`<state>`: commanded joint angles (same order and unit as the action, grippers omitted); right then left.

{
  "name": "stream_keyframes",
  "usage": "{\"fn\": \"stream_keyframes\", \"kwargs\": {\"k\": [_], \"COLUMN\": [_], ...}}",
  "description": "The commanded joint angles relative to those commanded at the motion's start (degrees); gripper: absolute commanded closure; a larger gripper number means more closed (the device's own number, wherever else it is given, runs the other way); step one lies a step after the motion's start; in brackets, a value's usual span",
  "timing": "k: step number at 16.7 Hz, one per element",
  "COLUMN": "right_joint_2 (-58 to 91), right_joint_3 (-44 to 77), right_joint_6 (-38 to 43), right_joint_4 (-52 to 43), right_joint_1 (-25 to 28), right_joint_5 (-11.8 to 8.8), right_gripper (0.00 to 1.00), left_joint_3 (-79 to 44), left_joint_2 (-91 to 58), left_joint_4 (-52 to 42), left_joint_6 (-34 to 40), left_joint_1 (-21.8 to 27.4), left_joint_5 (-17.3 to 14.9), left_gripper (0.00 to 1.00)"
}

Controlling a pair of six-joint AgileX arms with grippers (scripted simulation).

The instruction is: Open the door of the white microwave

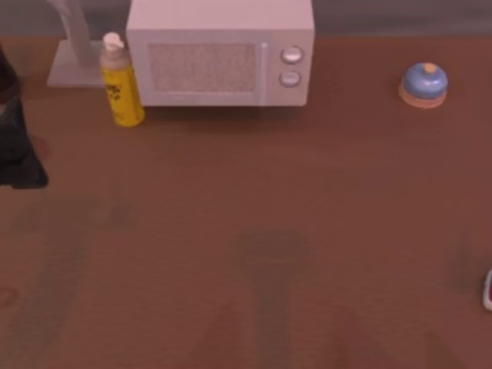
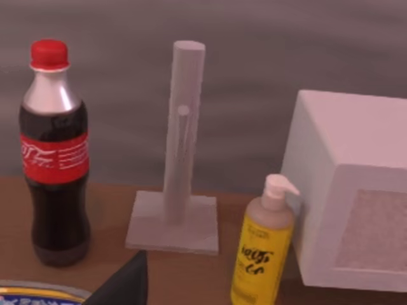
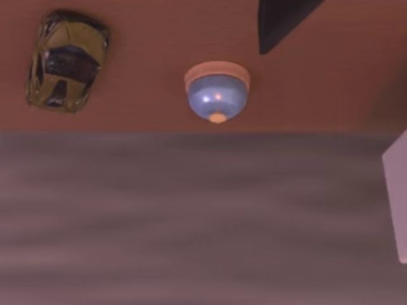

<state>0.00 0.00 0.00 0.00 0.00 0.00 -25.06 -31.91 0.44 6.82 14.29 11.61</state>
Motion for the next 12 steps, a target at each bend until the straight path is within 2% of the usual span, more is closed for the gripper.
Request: {"fn": "stream_keyframes", "kwargs": {"k": [8, 12], "right_joint_2": [0.0, 0.0], "right_joint_3": [0.0, 0.0], "right_joint_6": [0.0, 0.0], "right_joint_4": [0.0, 0.0], "right_joint_1": [0.0, 0.0], "right_joint_5": [0.0, 0.0], "right_gripper": [0.0, 0.0], "left_joint_3": [-31.79, -44.93], "left_joint_2": [-47.59, -67.22], "left_joint_4": [-0.93, -1.03], "left_joint_6": [9.08, 12.8], "left_joint_1": [17.12, 24.37], "left_joint_5": [16.89, 23.47], "left_gripper": [0.0, 0.0]}}
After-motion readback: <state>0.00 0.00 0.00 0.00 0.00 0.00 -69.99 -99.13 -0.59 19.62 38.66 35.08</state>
